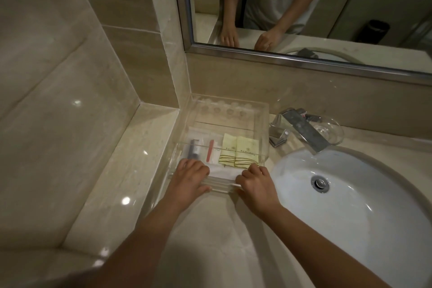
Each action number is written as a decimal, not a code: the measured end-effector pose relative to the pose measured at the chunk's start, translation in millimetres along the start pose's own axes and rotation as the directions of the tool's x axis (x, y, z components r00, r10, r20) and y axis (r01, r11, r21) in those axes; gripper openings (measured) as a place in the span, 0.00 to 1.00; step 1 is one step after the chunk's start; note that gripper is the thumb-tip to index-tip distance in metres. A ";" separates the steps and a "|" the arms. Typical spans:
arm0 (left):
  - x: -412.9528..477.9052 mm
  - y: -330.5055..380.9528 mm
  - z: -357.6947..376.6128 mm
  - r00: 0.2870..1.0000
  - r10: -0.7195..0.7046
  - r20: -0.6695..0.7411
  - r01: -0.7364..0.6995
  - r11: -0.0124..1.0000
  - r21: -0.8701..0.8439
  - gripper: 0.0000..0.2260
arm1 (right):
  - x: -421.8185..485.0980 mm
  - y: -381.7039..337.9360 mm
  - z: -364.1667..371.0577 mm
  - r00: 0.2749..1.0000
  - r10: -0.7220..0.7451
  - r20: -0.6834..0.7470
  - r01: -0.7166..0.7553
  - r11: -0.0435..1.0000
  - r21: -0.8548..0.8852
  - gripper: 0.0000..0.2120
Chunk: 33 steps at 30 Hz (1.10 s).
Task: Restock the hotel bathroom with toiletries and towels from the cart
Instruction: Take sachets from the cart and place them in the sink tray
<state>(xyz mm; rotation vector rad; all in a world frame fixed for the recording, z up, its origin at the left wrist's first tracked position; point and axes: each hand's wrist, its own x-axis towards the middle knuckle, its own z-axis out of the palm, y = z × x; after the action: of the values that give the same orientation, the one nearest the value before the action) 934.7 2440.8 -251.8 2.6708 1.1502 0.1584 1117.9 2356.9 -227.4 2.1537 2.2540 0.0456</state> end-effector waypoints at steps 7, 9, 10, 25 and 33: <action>16.6 4.5 5.8 0.992 -0.078 -0.100 0.092 0.986 0.142 0.24 | 16.5 9.7 4.6 0.999 0.031 -0.041 -0.032 0.999 -0.037 0.14; 23.2 0.5 4.1 0.989 -0.084 -0.124 0.103 0.983 0.149 0.28 | 19.1 14.3 6.1 0.995 0.062 -0.079 -0.063 0.998 -0.016 0.17; 26.8 -1.2 3.1 0.986 -0.090 -0.137 0.111 0.982 0.152 0.31 | 20.9 16.8 6.7 0.992 0.089 -0.090 -0.089 0.996 0.004 0.19; 87.8 -13.5 3.4 0.971 -0.187 -0.148 0.212 0.960 0.180 0.39 | 69.0 38.6 19.4 0.958 0.285 -0.041 -0.281 0.957 0.079 0.26; 83.7 -5.2 -4.9 0.987 -0.144 -0.078 0.154 0.978 0.139 0.30 | 66.8 41.8 14.6 0.961 0.276 -0.012 -0.273 0.954 0.121 0.26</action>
<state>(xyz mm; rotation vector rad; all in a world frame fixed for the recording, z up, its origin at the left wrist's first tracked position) 987.6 2505.9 -247.6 2.7071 1.4295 0.1446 1157.1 2425.6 -240.1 2.5295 1.9997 -0.0544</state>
